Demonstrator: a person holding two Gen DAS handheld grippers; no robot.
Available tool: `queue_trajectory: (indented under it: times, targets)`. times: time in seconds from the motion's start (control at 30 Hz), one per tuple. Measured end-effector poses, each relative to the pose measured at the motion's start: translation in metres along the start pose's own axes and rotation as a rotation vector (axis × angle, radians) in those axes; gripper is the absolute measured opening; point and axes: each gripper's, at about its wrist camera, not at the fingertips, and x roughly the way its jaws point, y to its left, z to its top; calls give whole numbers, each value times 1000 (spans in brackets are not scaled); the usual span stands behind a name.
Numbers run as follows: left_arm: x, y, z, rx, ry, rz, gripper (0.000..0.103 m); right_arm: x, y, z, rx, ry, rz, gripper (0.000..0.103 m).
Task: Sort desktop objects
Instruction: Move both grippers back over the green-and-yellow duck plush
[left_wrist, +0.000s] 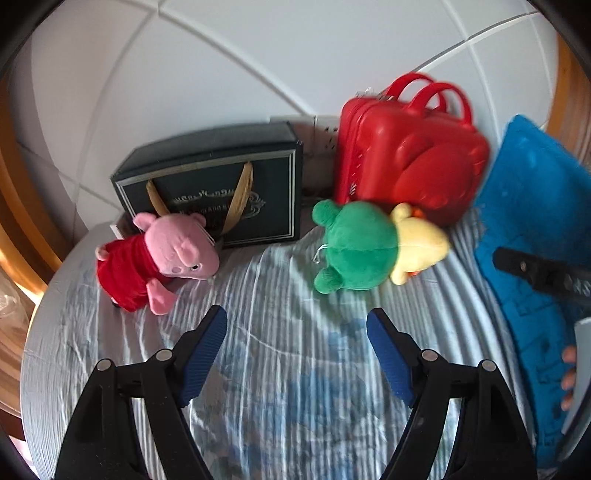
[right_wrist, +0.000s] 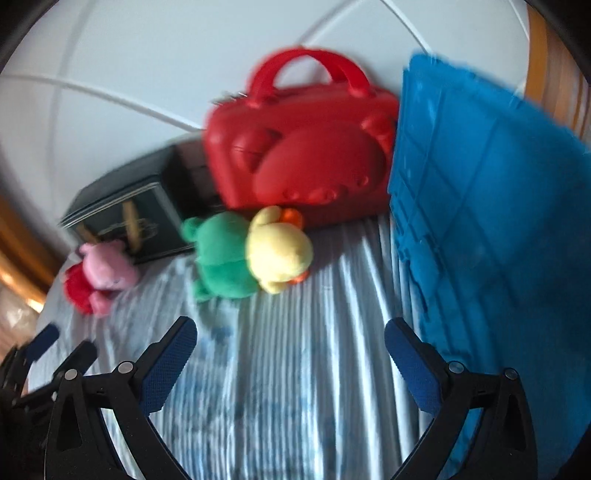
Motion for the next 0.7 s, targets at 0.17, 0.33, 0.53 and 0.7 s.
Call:
queue_trajectory:
  times: [0.17, 0.33, 0.53, 0.7]
  targets:
    - [57, 0, 12, 25, 37, 6, 78, 77, 0, 33, 31, 8, -54, 102]
    - [88, 1, 21, 27, 60, 0, 78, 122, -4, 53, 34, 36, -81, 63]
    - [92, -5, 45, -12, 25, -33, 78, 99, -5, -11, -119, 71, -50, 61]
    - [101, -38, 77, 19, 27, -70, 78, 86, -25, -57, -84, 109, 0, 61]
